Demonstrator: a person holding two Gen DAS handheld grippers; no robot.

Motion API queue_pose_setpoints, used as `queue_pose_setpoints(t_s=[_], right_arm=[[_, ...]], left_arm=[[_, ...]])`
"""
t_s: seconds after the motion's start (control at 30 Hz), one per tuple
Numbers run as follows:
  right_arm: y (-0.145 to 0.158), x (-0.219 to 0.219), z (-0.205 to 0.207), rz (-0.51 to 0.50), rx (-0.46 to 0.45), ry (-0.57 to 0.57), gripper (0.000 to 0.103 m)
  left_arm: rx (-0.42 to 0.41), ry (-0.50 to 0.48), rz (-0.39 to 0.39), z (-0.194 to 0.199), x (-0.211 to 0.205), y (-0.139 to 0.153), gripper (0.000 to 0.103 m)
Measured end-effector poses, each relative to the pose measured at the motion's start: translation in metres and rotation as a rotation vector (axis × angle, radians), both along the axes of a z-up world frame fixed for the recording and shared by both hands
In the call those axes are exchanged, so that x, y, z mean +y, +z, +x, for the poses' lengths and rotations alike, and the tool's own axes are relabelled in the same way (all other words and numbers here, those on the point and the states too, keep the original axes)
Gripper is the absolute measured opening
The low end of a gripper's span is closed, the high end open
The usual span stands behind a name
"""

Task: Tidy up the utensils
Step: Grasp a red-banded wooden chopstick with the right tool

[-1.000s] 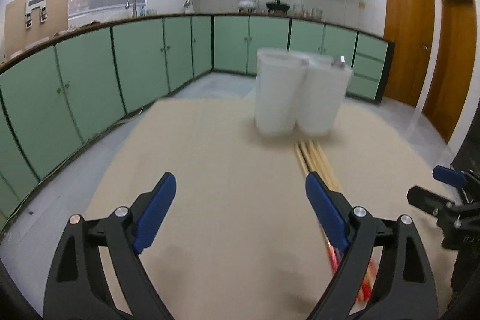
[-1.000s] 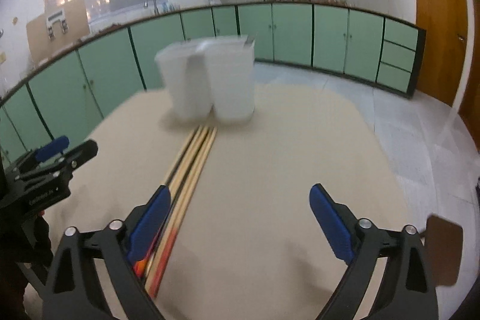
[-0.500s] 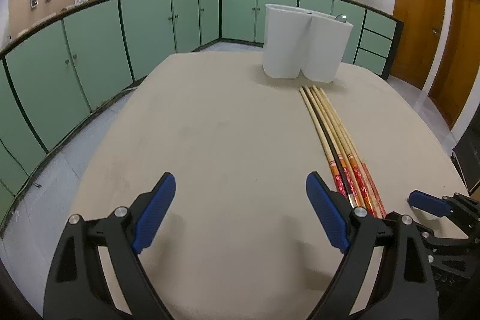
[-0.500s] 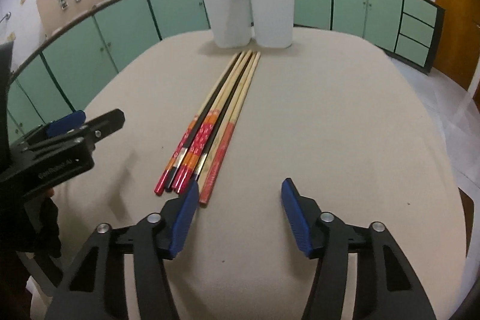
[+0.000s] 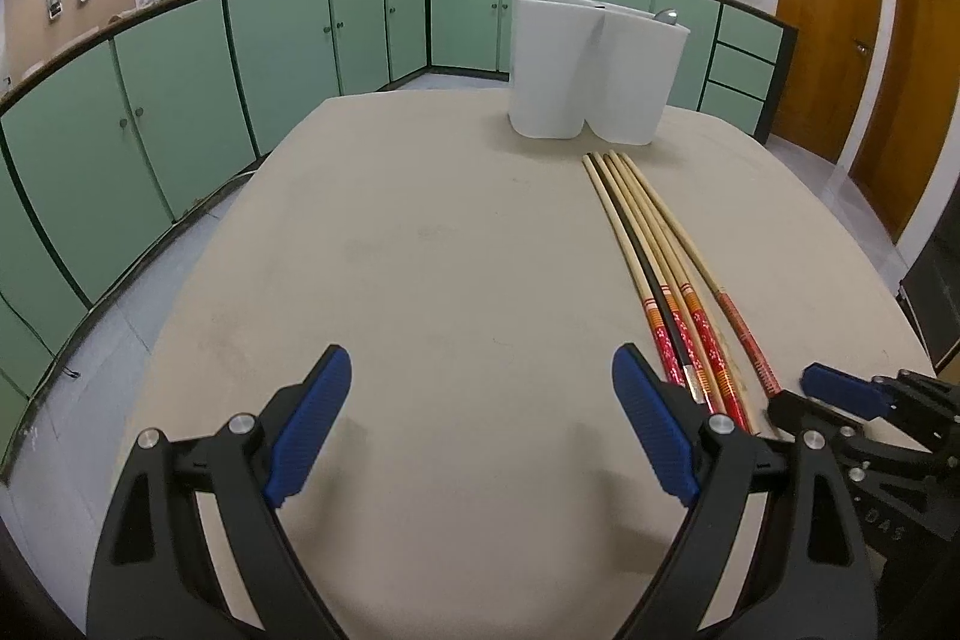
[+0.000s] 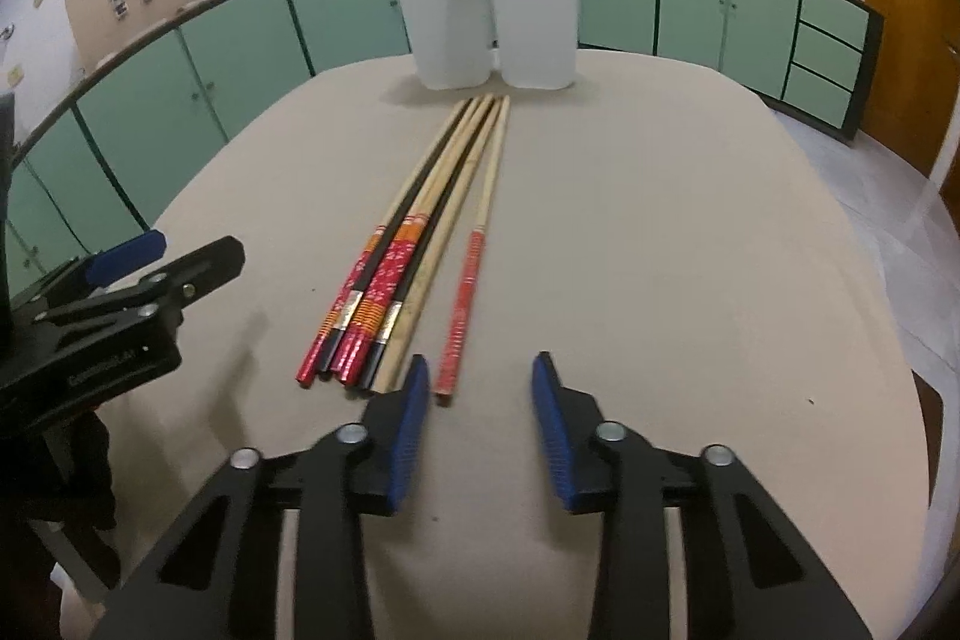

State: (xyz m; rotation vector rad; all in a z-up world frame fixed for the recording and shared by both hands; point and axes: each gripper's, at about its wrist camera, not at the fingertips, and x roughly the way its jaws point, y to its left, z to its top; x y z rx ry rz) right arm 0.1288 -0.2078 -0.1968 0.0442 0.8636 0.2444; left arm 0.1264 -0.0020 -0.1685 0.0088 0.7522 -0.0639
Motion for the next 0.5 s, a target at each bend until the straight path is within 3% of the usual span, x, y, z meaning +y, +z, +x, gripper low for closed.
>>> queue_pose_setpoints(t_s=[0.17,0.5], right_arm=[[-0.002,0.005,-0.002,0.002,0.004,0.027,0.008],[-0.002,-0.030,0.000,0.038,0.009,-0.077,0.006]], left_arm=[[0.019,-0.030,-0.003,0.001,-0.005,-0.002,0.087],[0.073,-0.137,-0.018,0.000,-0.031,-0.011,0.087]])
